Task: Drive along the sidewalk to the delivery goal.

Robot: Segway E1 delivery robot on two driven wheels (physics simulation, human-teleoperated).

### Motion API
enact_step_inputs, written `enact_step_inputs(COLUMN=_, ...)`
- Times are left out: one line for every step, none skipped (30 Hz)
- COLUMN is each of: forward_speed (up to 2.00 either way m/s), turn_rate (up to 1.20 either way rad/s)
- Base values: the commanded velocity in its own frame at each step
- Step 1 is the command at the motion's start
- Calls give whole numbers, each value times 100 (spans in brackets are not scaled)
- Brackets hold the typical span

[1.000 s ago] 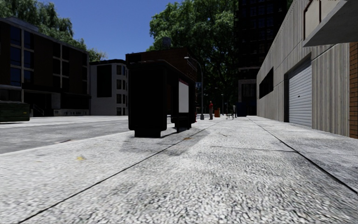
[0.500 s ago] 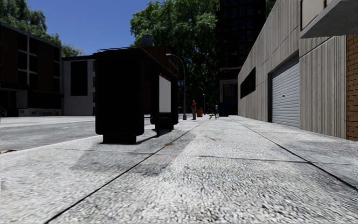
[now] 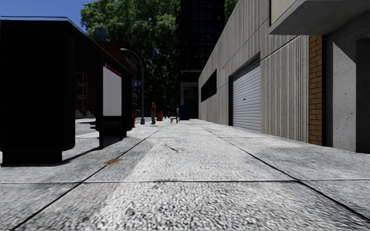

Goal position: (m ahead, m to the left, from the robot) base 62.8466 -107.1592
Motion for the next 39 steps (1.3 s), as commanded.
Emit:
enact_step_inputs(forward_speed=200, turn_rate=0)
enact_step_inputs(forward_speed=200, turn_rate=0)
enact_step_inputs(forward_speed=200, turn_rate=0)
enact_step_inputs(forward_speed=200, turn_rate=0)
enact_step_inputs(forward_speed=200, turn_rate=0)
enact_step_inputs(forward_speed=200, turn_rate=0)
enact_step_inputs(forward_speed=200, turn_rate=0)
enact_step_inputs(forward_speed=200, turn_rate=0)
enact_step_inputs(forward_speed=200, turn_rate=0)
enact_step_inputs(forward_speed=200, turn_rate=0)
enact_step_inputs(forward_speed=200, turn_rate=0)
enact_step_inputs(forward_speed=200, turn_rate=0)
enact_step_inputs(forward_speed=200, turn_rate=0)
enact_step_inputs(forward_speed=200, turn_rate=0)
enact_step_inputs(forward_speed=200, turn_rate=0)
enact_step_inputs(forward_speed=200, turn_rate=0)
enact_step_inputs(forward_speed=200, turn_rate=0)
enact_step_inputs(forward_speed=200, turn_rate=0)
enact_step_inputs(forward_speed=200, turn_rate=0)
enact_step_inputs(forward_speed=200, turn_rate=0)
enact_step_inputs(forward_speed=200, turn_rate=0)
enact_step_inputs(forward_speed=200, turn_rate=0)
enact_step_inputs(forward_speed=200, turn_rate=0)
enact_step_inputs(forward_speed=200, turn_rate=0)
enact_step_inputs(forward_speed=200, turn_rate=0)
enact_step_inputs(forward_speed=200, turn_rate=0)
enact_step_inputs(forward_speed=200, turn_rate=0)
enact_step_inputs(forward_speed=200, turn_rate=0)
enact_step_inputs(forward_speed=200, turn_rate=0)
enact_step_inputs(forward_speed=200, turn_rate=0)
enact_step_inputs(forward_speed=200, turn_rate=0)
enact_step_inputs(forward_speed=200, turn_rate=0)
enact_step_inputs(forward_speed=200, turn_rate=0)
enact_step_inputs(forward_speed=200, turn_rate=0)
enact_step_inputs(forward_speed=200, turn_rate=0)
enact_step_inputs(forward_speed=200, turn_rate=0)
enact_step_inputs(forward_speed=200, turn_rate=0)
enact_step_inputs(forward_speed=200, turn_rate=0)
enact_step_inputs(forward_speed=200, turn_rate=0)
